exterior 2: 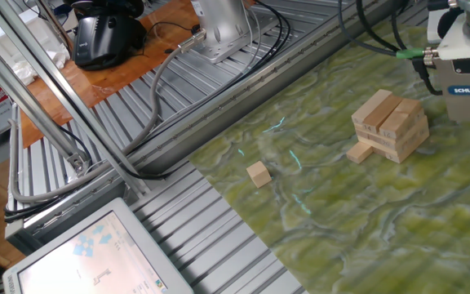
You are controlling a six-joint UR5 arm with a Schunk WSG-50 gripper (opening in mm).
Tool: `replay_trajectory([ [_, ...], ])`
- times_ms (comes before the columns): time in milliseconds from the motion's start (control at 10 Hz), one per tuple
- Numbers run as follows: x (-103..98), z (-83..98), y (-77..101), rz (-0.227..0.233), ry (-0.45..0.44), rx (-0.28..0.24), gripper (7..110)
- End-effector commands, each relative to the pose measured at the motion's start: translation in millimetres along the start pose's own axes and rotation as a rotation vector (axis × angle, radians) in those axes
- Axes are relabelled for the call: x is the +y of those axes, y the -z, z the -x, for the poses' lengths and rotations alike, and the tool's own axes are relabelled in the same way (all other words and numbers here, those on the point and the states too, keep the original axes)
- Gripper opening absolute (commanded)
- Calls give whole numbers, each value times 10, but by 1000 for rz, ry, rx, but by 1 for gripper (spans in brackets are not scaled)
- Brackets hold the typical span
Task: Turn on the desk lamp by pressing the button
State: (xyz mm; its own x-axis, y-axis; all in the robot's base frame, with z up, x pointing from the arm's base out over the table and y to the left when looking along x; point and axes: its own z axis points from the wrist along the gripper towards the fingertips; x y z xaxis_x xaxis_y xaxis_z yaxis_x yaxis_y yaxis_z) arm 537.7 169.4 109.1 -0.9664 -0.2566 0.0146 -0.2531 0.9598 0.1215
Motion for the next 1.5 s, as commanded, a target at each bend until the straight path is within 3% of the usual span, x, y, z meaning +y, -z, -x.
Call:
replay_trajectory([
  [0,-25,108,18,-9,-87,-41,7],
  [300,-72,222,7,-64,-100,-75,7],
  [500,165,443,-211,-36,-104,-145,7],
  [700,402,474,-345,6,-52,-169,7],
  [900,438,305,-454,21,97,-144,7],
  [1100,400,-1,-495,26,263,-51,7],
  [1200,384,-85,-488,25,293,-21,7],
  [1400,283,-76,-467,-24,272,-21,7],
])
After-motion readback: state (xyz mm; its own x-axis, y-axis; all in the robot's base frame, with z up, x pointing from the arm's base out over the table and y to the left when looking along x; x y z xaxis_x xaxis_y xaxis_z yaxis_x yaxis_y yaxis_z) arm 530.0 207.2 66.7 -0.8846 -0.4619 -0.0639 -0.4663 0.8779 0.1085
